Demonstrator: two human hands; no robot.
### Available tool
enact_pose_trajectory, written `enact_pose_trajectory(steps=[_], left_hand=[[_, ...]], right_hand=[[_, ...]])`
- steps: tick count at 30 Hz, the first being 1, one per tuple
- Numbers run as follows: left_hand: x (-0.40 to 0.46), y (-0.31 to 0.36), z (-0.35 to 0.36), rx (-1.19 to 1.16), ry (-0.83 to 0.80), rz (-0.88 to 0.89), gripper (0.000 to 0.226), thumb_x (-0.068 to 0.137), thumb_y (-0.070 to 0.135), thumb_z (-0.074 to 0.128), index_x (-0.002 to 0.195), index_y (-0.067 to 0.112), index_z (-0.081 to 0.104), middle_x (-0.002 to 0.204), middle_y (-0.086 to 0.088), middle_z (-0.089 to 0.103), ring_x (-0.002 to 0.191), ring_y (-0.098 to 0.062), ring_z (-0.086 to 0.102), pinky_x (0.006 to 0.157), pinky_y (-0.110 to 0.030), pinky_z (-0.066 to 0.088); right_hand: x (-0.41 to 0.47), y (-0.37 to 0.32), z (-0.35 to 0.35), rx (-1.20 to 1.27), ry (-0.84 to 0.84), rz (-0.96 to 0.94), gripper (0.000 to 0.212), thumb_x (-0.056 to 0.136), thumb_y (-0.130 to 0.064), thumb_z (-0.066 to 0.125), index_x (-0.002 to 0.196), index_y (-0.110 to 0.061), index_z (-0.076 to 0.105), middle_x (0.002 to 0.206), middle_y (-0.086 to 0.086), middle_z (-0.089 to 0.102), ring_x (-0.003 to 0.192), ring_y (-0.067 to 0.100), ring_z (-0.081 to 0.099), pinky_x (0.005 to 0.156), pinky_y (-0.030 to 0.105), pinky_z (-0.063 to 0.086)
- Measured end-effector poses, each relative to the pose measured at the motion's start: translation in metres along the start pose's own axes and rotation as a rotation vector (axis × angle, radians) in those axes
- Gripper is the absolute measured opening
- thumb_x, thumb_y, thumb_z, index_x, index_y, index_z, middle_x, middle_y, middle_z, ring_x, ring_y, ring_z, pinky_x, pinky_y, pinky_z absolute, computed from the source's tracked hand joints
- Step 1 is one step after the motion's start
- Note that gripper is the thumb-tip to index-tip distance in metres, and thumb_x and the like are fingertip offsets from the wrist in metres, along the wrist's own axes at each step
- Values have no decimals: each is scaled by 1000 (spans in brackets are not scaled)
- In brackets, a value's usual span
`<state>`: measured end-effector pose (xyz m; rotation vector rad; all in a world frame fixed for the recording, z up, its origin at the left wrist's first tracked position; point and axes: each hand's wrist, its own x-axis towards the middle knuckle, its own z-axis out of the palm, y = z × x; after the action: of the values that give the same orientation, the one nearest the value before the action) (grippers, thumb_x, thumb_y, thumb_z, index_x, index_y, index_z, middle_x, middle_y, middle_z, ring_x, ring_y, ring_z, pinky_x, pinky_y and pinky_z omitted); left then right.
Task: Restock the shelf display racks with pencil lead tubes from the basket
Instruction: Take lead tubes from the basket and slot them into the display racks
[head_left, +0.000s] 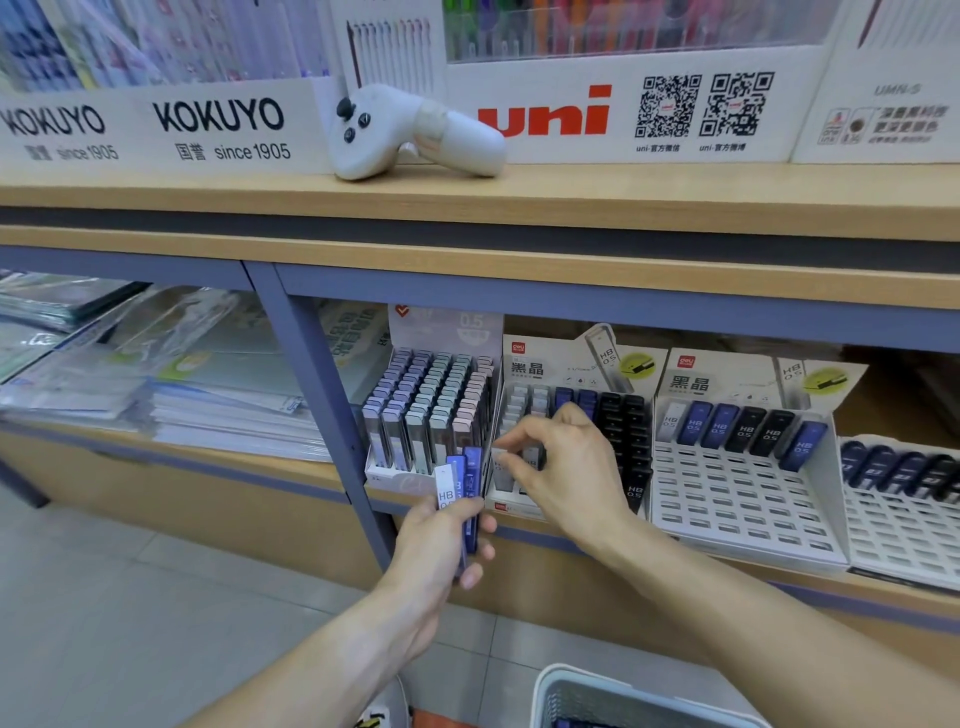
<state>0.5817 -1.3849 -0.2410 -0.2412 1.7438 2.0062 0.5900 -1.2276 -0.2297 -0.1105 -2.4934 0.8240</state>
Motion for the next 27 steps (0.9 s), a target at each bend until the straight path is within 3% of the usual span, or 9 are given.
enact_pose_trajectory(steps=[3,7,11,14,17,20,27], left_hand=[[-1,1,1,1,-15,0,12,99,8,59,111,6,60,72,-10,65,52,-18,53,37,-24,25],[-2,2,2,-16,-40,-2,13,102,8,55,113,4,62,76,-13,67,54,-20,54,35,-24,27],[-6,7,5,-55,-123,-26,21,101,10,55,118,-2,60,80,-18,66,55,-23,55,34,-24,27],[-9,9,8,-62,-182,-25,24,100,10,56,120,-3,61,82,-18,66,57,-24,55,35,-24,28],[-12,9,14,-67,-224,-40,26,100,11,56,122,-4,61,82,-18,66,56,-24,54,35,-24,28],[-17,10,19,-86,-307,-94,29,99,14,55,120,-4,61,79,-16,61,53,-23,50,35,-23,23],[-20,9,27,-70,-367,-93,34,101,16,51,123,-7,60,93,-25,69,64,-29,61,36,-25,30]], right_hand=[[0,6,2,-98,-13,-70,11,85,-27,80,96,-30,78,86,-18,65,86,9,42,66,29,43],[2,10,-1,-102,18,-126,14,86,-17,77,96,-26,79,95,-11,59,91,11,45,74,26,44],[0,2,-18,321,-153,61,37,89,-1,67,112,-29,73,104,-12,68,84,9,61,75,19,49],[-3,1,-34,647,-313,255,38,90,5,66,114,-24,72,105,1,74,93,21,71,83,29,60],[-7,5,-47,789,-324,355,34,88,7,71,112,-16,73,102,14,75,94,34,73,83,35,62],[-10,9,-61,833,-384,357,35,85,5,75,114,-14,72,107,12,76,96,34,74,85,37,62],[-13,15,-70,733,-151,448,24,79,-6,85,99,-3,73,90,25,73,72,25,69,78,48,59]])
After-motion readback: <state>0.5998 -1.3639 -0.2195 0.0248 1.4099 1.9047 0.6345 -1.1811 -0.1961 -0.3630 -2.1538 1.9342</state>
